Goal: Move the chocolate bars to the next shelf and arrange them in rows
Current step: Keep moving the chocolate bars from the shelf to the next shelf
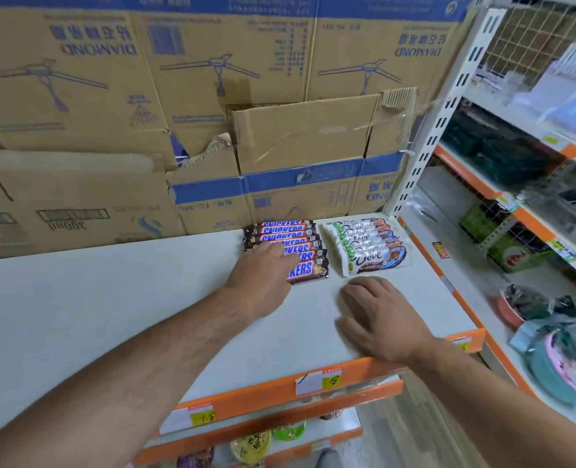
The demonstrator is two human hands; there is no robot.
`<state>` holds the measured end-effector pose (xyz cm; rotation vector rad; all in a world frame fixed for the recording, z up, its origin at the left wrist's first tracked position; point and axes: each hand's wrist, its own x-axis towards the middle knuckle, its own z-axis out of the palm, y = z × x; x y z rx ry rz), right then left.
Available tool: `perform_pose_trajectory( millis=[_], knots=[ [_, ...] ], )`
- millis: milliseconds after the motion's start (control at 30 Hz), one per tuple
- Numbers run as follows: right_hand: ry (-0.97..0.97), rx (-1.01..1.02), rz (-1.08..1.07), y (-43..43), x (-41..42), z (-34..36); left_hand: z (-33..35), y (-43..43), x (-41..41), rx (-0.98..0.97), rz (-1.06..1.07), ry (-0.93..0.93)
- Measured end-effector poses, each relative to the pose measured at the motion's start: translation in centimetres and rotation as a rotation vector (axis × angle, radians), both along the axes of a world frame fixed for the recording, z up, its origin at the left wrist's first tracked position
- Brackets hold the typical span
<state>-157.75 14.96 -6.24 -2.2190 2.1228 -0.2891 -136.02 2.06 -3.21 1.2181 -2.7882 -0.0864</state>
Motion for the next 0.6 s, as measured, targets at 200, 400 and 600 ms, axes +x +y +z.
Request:
perform_pose_trajectory(
  millis=[200, 400, 600],
  knots=[
    [0.002, 0.021, -0.037, 0.1, 0.3, 0.4, -0.6, 0.2, 0.0, -0.038, 0.001, 0.034],
    [0.001, 0.006, -0.040, 0.0, 0.3, 0.5, -1.2, 0.3, 0.2, -0.054, 0.017, 0.095],
    [-0.019, 0.018, -0.031, 0.1, 0.1, 0.4, -1.0, 0.7, -0.3, -0.069, 0.058, 0.025]
  ],
)
